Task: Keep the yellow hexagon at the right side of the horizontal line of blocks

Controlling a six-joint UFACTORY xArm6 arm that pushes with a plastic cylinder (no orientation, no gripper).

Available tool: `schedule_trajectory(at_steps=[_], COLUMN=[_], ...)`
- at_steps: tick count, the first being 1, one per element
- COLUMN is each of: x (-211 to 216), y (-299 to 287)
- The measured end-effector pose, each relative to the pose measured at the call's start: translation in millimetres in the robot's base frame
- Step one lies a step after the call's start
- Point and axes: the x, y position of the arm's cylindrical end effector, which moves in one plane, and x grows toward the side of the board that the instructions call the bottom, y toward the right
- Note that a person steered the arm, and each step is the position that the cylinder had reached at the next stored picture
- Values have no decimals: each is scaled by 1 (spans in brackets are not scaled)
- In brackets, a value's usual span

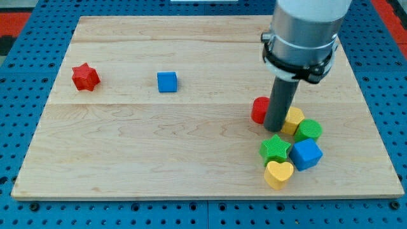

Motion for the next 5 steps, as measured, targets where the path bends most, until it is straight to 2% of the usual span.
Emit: schedule_trajectory(at_steps=[2,4,5], x=[-56,-83,-78], y=[-11,-31,42])
